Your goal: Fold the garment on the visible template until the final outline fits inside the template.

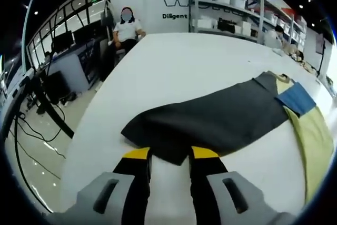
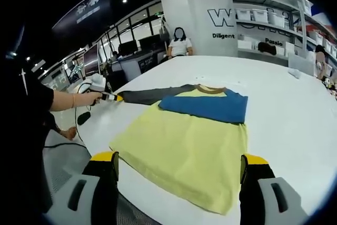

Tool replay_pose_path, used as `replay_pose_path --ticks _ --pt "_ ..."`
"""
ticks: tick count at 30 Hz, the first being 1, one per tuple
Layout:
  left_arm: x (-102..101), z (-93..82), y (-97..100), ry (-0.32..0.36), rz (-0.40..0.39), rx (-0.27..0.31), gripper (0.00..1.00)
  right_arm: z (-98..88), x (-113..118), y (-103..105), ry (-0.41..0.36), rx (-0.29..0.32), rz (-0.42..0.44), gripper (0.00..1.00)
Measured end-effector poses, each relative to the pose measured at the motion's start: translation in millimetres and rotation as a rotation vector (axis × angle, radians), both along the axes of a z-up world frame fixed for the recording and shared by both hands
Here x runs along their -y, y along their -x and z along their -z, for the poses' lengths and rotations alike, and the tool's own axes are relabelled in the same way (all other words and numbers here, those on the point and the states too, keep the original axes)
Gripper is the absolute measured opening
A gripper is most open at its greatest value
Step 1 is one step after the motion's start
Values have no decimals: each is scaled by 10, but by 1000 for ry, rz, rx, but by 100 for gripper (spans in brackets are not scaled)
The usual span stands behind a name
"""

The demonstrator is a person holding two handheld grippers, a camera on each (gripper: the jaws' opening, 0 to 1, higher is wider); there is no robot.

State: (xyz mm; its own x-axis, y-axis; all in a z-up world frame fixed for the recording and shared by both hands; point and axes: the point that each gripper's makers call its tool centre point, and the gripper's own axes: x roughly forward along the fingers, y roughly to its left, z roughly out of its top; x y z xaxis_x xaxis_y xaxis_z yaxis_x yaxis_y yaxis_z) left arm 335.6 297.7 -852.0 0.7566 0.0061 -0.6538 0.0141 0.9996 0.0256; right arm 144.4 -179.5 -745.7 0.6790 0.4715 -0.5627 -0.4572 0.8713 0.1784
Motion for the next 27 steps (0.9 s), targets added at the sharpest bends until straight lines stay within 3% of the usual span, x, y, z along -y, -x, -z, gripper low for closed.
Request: replay_pose_path --ticks 12,27 --pt "-18 -17 16 -12 -1 1 2 10 14 8 -3 -3 4 99" --pt "-34 -132 38 -13 17 6 1 -20 -26 21 -13 5 -9 99"
